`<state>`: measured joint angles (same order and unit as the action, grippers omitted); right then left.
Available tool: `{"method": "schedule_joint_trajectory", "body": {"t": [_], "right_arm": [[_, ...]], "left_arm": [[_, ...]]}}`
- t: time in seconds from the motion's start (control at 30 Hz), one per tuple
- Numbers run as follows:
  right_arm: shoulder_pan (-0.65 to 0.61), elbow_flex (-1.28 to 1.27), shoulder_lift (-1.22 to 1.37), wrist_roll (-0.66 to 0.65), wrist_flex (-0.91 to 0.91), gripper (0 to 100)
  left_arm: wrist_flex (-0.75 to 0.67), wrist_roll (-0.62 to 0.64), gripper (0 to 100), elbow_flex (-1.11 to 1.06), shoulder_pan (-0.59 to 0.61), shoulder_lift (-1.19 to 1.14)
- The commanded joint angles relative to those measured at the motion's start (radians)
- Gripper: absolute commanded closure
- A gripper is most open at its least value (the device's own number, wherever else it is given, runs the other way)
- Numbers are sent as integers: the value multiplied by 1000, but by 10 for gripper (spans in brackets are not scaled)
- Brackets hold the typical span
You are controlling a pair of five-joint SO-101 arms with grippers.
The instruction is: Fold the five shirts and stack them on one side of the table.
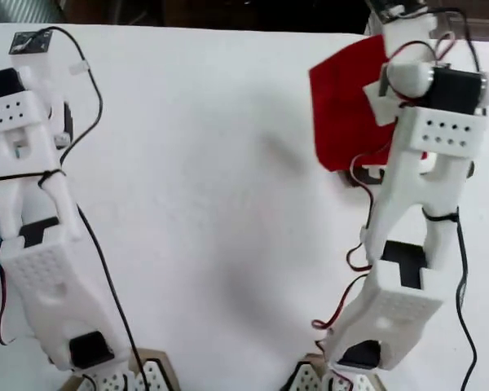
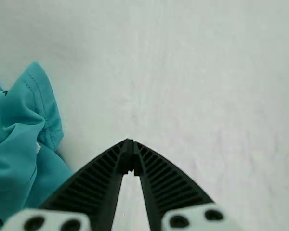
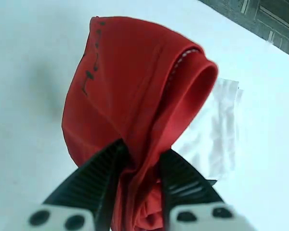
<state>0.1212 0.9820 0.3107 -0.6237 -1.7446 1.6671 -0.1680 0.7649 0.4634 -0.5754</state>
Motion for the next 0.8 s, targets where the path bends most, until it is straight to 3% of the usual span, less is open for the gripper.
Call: {"method": "schedule_joint_trajectory", "body": {"t": [0.0,0.77], "right_arm": [[42,31,-22,-55,19,978],[265,29,331,-273,441,978]], "left_arm": [[0,-6,972,47,11,23],[6,-6,972,47,43,23]]}}
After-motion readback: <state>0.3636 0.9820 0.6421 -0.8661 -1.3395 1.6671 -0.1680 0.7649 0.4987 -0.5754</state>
